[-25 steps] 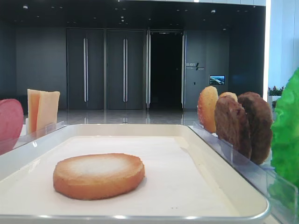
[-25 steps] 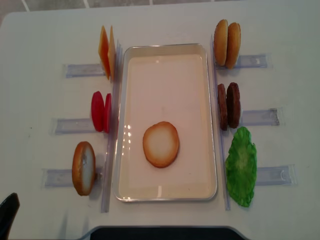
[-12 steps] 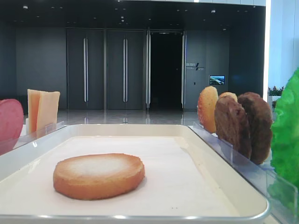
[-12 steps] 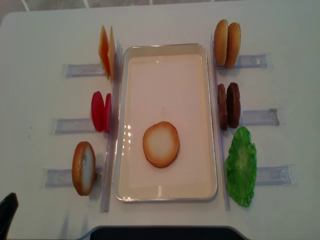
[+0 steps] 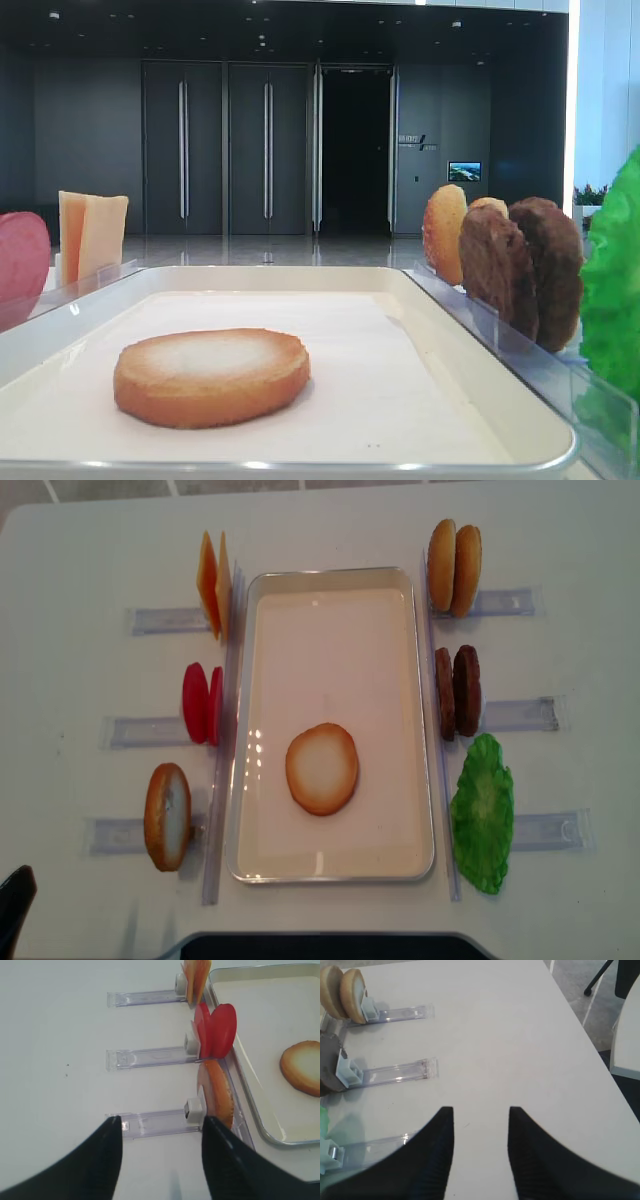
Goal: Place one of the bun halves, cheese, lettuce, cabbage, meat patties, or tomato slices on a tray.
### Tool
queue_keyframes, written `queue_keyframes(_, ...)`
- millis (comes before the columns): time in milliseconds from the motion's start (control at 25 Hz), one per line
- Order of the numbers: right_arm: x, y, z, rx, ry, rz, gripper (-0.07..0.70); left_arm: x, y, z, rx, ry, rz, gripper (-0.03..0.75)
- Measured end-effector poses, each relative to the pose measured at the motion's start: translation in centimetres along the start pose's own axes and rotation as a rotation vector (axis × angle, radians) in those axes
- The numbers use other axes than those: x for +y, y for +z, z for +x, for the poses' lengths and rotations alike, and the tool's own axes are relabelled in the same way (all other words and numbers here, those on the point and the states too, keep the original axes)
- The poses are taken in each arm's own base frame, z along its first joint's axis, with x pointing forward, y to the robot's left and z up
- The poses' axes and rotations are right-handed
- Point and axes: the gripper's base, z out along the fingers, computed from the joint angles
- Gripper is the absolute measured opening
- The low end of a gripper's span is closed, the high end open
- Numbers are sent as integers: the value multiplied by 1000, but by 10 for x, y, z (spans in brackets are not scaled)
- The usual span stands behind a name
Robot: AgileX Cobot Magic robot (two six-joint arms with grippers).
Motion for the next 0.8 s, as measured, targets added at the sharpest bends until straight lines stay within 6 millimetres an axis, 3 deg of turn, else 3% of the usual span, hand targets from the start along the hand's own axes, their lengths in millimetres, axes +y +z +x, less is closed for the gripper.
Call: queue_keyframes(800, 0, 0, 0, 0, 0, 0, 284, 0, 0, 0, -1, 0, 0, 391)
